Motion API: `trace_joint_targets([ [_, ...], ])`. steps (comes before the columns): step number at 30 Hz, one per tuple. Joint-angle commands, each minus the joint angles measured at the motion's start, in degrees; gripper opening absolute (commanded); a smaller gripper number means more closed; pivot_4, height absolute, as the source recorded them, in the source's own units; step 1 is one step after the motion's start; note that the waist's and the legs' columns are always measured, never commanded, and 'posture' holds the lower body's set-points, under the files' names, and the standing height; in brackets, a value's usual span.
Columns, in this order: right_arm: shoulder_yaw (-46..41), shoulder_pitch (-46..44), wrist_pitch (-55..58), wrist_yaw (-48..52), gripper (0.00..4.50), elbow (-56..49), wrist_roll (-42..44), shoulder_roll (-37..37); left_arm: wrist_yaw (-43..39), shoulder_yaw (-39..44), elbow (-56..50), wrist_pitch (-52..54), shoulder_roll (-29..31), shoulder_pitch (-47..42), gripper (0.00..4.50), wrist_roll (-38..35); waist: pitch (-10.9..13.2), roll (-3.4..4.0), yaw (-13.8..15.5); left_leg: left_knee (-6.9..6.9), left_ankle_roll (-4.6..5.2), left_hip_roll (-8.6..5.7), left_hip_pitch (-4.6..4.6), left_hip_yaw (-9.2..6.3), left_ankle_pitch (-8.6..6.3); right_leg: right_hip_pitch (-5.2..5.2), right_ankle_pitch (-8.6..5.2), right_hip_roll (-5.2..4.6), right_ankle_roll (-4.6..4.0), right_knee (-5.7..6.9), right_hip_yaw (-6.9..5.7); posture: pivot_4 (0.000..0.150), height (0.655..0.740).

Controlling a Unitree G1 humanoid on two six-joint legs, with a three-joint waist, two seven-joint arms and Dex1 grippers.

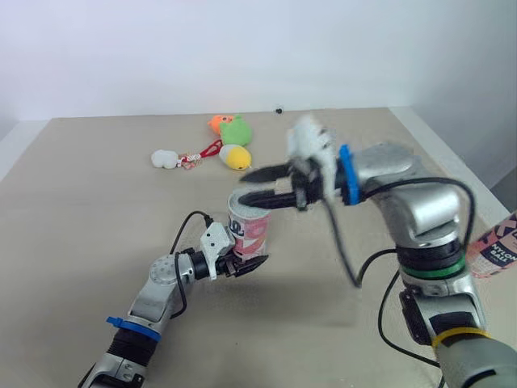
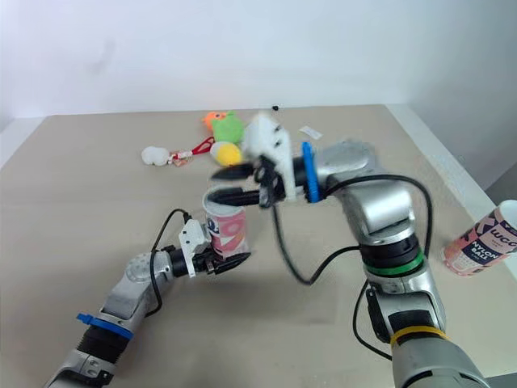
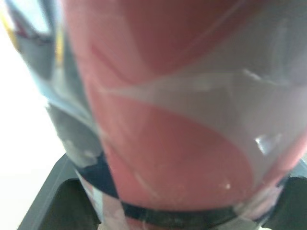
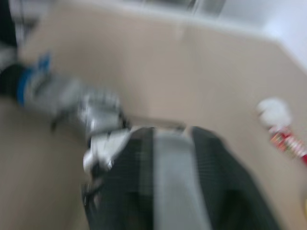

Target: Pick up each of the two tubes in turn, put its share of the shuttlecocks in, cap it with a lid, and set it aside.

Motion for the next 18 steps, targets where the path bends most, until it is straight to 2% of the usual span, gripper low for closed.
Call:
trace_joint_targets([
  [1,-7.16,0.04,5.04,-2.77,3.52,-3.84,8.13,-1.18,-2.11,-0.40,0.27,3.33,2.02,1.84,4.50,-0.99,0.07,-0.01,-0.03,-0.01,-0.01,0.00,0.00,0.00,-0.02,-0.01,-0.01,-0.01,0.00,-0.01,-0.02,0.150,0.7400],
  [3,-9.30,2.49,6.06,-4.32,4.42,-5.92,10.29,-2.67,-3.35,0.07,-1.01,4.29,3.86,2.03,4.50,-1.51,0.16,-0.02,-0.09,-0.20,-0.01,0.00,0.00,0.02,-0.02,-0.06,-0.08,-0.04,-0.05,-0.03,-0.08,0.150,0.7400],
  [8,-9.17,17.56,2.42,-6.49,4.47,-14.73,9.69,-7.35,-8.89,2.88,-5.13,7.25,12.40,3.54,4.50,-4.25,0.29,-0.19,-0.37,-0.60,-0.01,0.03,0.10,-0.06,-0.02,-0.11,-0.37,0.10,-0.18,0.01,-0.25,0.150,0.7400],
  [11,-7.02,28.22,-4.33,-7.40,4.47,-17.10,5.32,-9.29,-15.43,5.34,-4.64,5.27,19.60,4.44,4.50,-6.19,0.52,0.01,-0.49,-0.65,0.07,0.11,0.11,-0.05,-0.06,-0.26,-0.60,0.35,-0.25,0.24,-0.18,0.150,0.7400],
  [14,-3.25,37.12,-13.61,-9.80,4.47,-15.95,-0.65,-8.01,-19.79,7.58,-3.29,6.63,24.03,3.03,4.50,-8.75,0.71,-0.15,-0.34,-0.60,0.09,0.16,0.20,-0.14,-0.06,-0.21,-0.69,0.89,-0.18,0.38,-0.21,0.150,0.7400],
  [17,2.45,42.56,-23.89,-13.43,4.47,-10.84,-6.95,-3.37,-21.85,7.70,-5.08,11.91,25.14,0.00,4.50,-11.94,1.01,-0.28,-0.30,-0.51,0.05,0.17,0.19,-0.24,-0.03,-0.17,-0.75,1.08,-0.06,0.43,-0.09,0.150,0.7400],
  [18,3.81,43.23,-26.57,-14.37,4.47,-8.73,-8.49,-1.86,-22.17,7.29,-6.00,13.38,24.95,-0.76,4.50,-12.54,1.17,-0.31,-0.30,-0.40,0.02,0.17,0.17,-0.25,-0.01,-0.16,-0.89,1.10,0.21,0.49,-0.08,0.150,0.7400],
])
